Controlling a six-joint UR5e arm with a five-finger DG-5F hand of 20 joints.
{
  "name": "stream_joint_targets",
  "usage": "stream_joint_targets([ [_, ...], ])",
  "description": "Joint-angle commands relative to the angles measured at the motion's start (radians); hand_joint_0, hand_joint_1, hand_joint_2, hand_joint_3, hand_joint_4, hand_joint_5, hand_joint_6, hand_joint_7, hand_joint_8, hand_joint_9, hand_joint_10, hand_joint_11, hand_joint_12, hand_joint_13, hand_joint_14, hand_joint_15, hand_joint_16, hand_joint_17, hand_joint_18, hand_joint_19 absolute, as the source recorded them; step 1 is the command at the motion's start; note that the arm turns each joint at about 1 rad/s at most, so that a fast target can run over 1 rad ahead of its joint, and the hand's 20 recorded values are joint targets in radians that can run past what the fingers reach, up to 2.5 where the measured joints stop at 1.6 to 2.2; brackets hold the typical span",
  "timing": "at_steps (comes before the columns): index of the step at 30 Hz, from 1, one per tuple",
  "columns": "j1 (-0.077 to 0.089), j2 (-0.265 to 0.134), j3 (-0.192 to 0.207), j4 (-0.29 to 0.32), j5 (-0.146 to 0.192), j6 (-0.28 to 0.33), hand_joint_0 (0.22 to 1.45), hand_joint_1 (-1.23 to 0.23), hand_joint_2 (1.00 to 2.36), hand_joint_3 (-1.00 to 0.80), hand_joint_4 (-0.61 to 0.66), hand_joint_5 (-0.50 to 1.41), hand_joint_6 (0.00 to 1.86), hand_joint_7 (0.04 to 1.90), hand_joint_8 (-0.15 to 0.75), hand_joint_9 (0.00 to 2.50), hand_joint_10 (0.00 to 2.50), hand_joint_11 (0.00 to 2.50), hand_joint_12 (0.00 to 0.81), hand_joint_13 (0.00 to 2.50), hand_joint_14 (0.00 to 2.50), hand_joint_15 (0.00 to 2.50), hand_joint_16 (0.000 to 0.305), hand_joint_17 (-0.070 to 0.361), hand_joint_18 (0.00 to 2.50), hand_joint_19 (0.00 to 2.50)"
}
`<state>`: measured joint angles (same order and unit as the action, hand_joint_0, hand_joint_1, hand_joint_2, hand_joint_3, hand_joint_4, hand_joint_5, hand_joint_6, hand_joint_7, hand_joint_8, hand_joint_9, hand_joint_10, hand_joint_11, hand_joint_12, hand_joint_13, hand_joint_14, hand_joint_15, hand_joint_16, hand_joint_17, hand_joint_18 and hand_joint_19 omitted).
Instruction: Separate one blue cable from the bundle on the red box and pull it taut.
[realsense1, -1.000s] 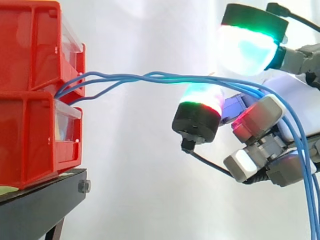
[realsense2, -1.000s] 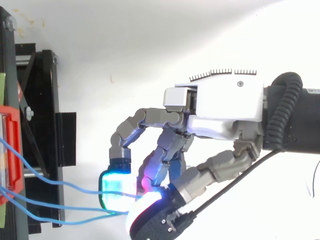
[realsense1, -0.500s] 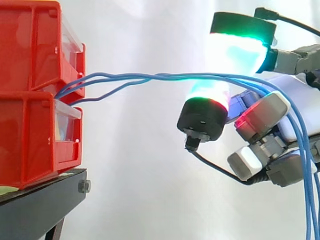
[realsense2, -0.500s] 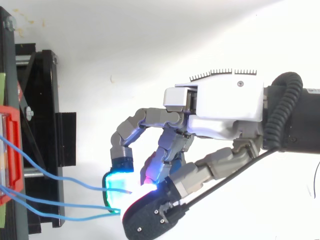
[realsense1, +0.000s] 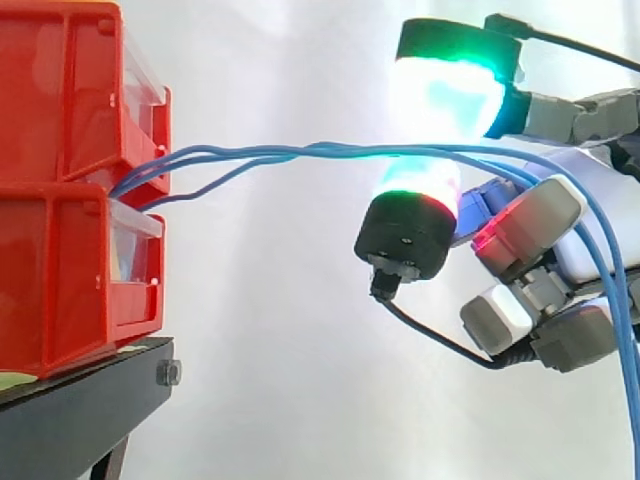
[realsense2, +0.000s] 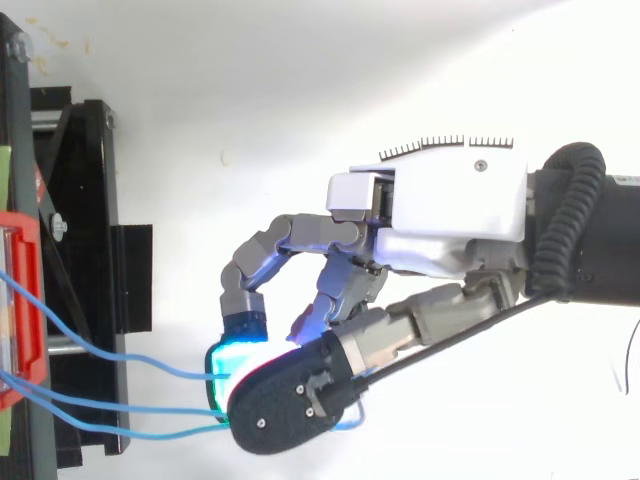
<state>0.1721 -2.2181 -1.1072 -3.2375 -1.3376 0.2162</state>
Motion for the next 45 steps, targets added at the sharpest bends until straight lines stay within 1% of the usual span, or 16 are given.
stream_joint_targets([
  [1, 0.0, 0.0, 0.0, 0.001, 0.0, -0.001, 0.49, -0.56, 1.0, -0.5, 0.09, -0.14, 0.85, 1.06, 0.375, 1.23, 0.01, 1.06, 0.386, 1.08, 0.02, 0.64, 0.048, 0.109, 1.19, 0.68],
  [6, 0.0, 0.0, 0.0, 0.001, 0.0, -0.001, 0.53, -0.62, 1.0, -0.5, 0.07, -0.14, 0.85, 1.09, 0.368, 1.23, 0.02, 1.06, 0.373, 1.07, 0.02, 0.64, 0.046, 0.103, 1.17, 0.69],
  [10, 0.0, 0.0, 0.0, 0.001, 0.0, -0.001, 0.58, -0.72, 1.01, -0.38, 0.04, -0.14, 0.85, 1.12, 0.352, 1.21, 0.02, 1.07, 0.36, 1.06, 0.02, 0.65, 0.043, 0.097, 1.14, 0.72],
  [19, -0.002, 0.0, 0.0, 0.001, 0.0, -0.001, 0.59, -0.8, 1.01, -0.19, -0.01, -0.12, 0.86, 1.12, 0.383, 1.26, 0.01, 1.05, 0.392, 1.09, 0.02, 0.63, 0.049, 0.11, 1.22, 0.64],
  [22, -0.003, 0.0, 0.0, 0.001, 0.002, -0.003, 0.59, -0.8, 1.01, -0.18, -0.03, -0.12, 0.85, 1.12, 0.384, 1.26, 0.01, 1.04, 0.394, 1.09, 0.02, 0.62, 0.049, 0.11, 1.21, 0.62],
  [28, -0.002, 0.0, 0.0, 0.001, 0.003, -0.015, 0.59, -0.82, 1.01, -0.13, -0.07, -0.11, 0.85, 1.13, 0.379, 1.17, 0.01, 0.96, 0.399, 1.06, 0.01, 0.6, 0.05, 0.113, 1.19, 0.61],
  [32, -0.003, 0.012, 0.001, -0.002, 0.005, -0.035, 0.58, -0.83, 1.01, -0.1, -0.1, -0.1, 0.85, 1.14, 0.366, 1.11, 0.01, 0.86, 0.404, 1.02, 0.01, 0.57, 0.051, 0.116, 1.17, 0.58],
  [34, -0.003, 0.028, 0.0, -0.004, 0.006, -0.072, 0.58, -0.83, 1.01, -0.1, -0.1, -0.1, 0.85, 1.14, 0.36, 1.08, 0.01, 0.84, 0.405, 1.0, 0.01, 0.55, 0.051, 0.116, 1.16, 0.58],
  [35, -0.003, 0.029, 0.0, -0.004, 0.006, -0.081, 0.58, -0.84, 1.01, -0.09, -0.1, -0.09, 0.85, 1.15, 0.362, 1.07, 0.01, 0.81, 0.407, 0.98, 0.01, 0.54, 0.052, 0.117, 1.13, 0.57],
  [36, -0.003, 0.034, 0.001, -0.004, 0.006, -0.109, 0.58, -0.84, 1.01, -0.08, -0.1, -0.09, 0.85, 1.15, 0.356, 1.04, 0.01, 0.79, 0.408, 0.94, 0.01, 0.53, 0.052, 0.118, 1.13, 0.56],
  [37, -0.003, 0.034, 0.001, -0.004, 0.006, -0.109, 0.58, -0.84, 1.01, -0.08, -0.1, -0.09, 0.85, 1.15, 0.353, 1.02, 0.01, 0.76, 0.405, 0.92, 0.01, 0.51, 0.053, 0.118, 1.11, 0.55],
  [39, -0.003, 0.034, 0.001, -0.002, 0.006, -0.156, 0.58, -0.85, 1.01, -0.08, -0.1, -0.09, 0.85, 1.15, 0.344, 0.97, 0.01, 0.7, 0.407, 0.87, 0.01, 0.48, 0.052, 0.117, 1.07, 0.54],
  [41, -0.003, 0.034, 0.001, -0.002, 0.006, -0.176, 0.58, -0.85, 1.0, -0.07, -0.1, -0.09, 0.85, 1.15, 0.34, 0.89, 0.01, 0.63, 0.405, 0.81, 0.01, 0.46, 0.052, 0.117, 1.03, 0.52],
  [42, -0.003, 0.034, 0.0, -0.001, 0.008, -0.206, 0.58, -0.85, 1.0, -0.07, -0.1, -0.09, 0.85, 1.16, 0.34, 0.89, 0.01, 0.62, 0.403, 0.8, 0.01, 0.46, 0.052, 0.117, 1.01, 0.51],
  [43, -0.003, 0.034, 0.0, -0.001, 0.008, -0.206, 0.58, -0.85, 1.0, -0.07, -0.1, -0.09, 0.85, 1.16, 0.336, 0.88, 0.01, 0.6, 0.399, 0.76, 0.01, 0.44, 0.052, 0.117, 0.99, 0.5],
  [45, -0.003, 0.034, 0.001, 0.005, 0.02, -0.241, 0.58, -0.85, 1.0, -0.07, -0.1, -0.09, 0.85, 1.16, 0.328, 0.84, 0.01, 0.57, 0.399, 0.74, 0.01, 0.43, 0.052, 0.117, 0.96, 0.49],
])
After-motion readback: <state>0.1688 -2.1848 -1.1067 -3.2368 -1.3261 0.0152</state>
